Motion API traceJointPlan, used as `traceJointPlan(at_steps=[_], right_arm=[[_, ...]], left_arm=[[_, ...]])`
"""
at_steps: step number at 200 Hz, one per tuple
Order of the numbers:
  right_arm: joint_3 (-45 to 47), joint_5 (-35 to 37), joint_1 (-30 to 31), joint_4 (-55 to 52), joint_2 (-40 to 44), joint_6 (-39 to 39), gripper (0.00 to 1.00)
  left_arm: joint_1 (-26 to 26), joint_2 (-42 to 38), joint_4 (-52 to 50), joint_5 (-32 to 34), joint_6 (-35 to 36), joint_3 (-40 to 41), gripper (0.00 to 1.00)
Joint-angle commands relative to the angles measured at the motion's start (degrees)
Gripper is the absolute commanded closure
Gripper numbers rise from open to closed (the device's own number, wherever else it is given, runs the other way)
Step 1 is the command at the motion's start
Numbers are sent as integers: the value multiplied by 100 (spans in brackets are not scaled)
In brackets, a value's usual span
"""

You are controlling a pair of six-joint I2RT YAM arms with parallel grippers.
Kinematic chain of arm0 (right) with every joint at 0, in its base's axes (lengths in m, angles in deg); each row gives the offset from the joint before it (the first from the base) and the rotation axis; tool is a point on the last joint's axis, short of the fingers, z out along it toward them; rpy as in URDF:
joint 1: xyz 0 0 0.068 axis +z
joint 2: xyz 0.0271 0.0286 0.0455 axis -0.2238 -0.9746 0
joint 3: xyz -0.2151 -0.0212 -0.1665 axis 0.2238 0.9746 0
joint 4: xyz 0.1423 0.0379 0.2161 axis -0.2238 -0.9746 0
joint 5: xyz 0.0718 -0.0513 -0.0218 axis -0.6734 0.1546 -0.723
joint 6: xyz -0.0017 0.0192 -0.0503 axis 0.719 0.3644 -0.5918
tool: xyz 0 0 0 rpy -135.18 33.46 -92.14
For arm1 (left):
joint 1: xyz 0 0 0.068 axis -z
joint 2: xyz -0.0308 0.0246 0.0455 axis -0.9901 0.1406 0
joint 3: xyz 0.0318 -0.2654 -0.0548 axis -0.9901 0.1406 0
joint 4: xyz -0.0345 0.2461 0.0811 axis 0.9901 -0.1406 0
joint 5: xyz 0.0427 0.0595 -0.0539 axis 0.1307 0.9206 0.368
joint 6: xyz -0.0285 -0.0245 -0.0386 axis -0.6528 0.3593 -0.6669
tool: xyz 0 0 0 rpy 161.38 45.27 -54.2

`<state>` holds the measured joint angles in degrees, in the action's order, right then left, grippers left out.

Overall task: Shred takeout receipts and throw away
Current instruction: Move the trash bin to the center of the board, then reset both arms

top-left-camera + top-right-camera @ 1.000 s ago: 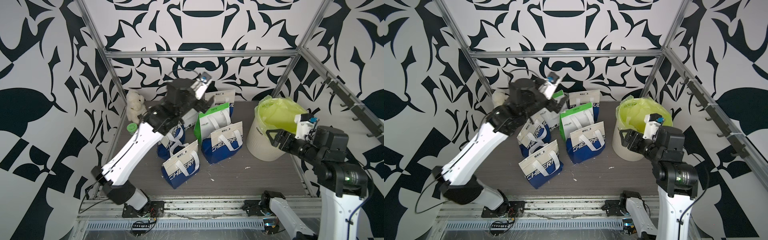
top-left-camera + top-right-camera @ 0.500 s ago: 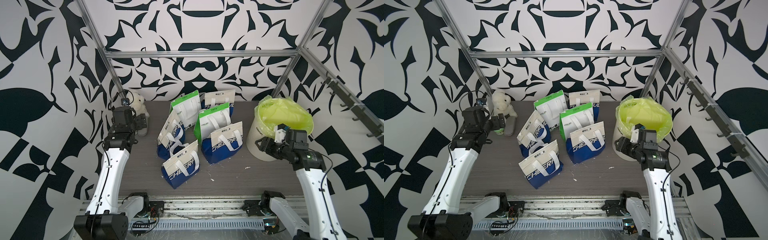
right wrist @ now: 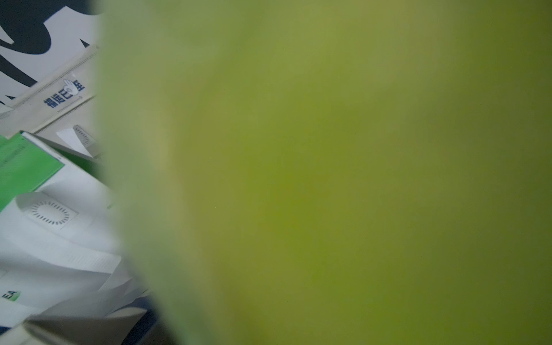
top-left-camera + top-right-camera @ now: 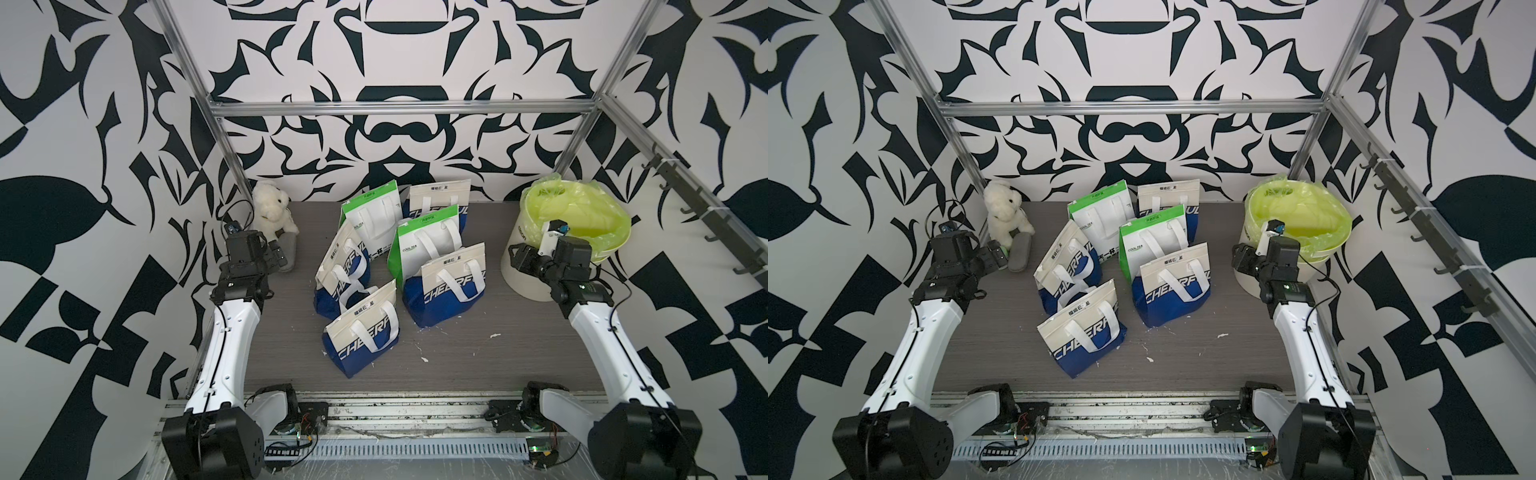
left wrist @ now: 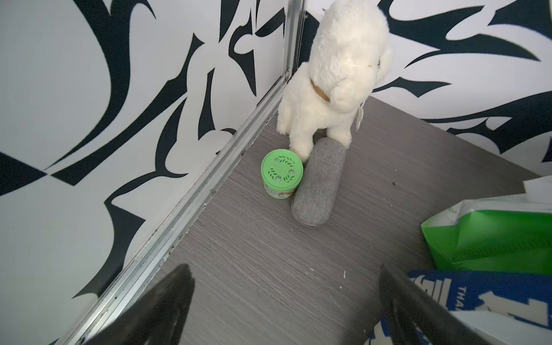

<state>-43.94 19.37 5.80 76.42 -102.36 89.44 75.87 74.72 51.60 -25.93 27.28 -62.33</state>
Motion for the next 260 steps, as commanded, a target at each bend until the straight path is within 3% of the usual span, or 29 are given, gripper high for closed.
traceJointPlan(at_steps=[1, 26, 51, 104, 137, 204, 238, 260], right_arm=[[-145, 386, -16, -140, -399, -842, 33], [-156, 332, 114, 113, -340, -1169, 29], [-31, 538, 616, 85, 14, -1637, 27], [598, 801, 1056, 162, 724, -1610, 26], [1457, 1152, 1173, 1276, 742, -1636, 26], [2601, 2377, 1175, 3909, -463, -1458, 17], [2925, 2828, 1171, 5335, -1544, -1356, 16], [2661, 2732, 1172, 5438, -2061, -1365, 15]], left_arm=[[-25, -17, 381, -254, -48, 64, 1], [-25, 9, 477, -701, -9, -42, 1], [-20, 4, 466, -1363, 94, -225, 1], [4, -337, 532, -1724, 300, -9, 1], [120, -657, 599, -1893, 367, 331, 0], [126, -497, 1137, -1420, 160, 868, 0], [121, -439, 2399, -1095, 118, 1639, 0], [89, -240, 3095, -1166, 516, 2057, 1]])
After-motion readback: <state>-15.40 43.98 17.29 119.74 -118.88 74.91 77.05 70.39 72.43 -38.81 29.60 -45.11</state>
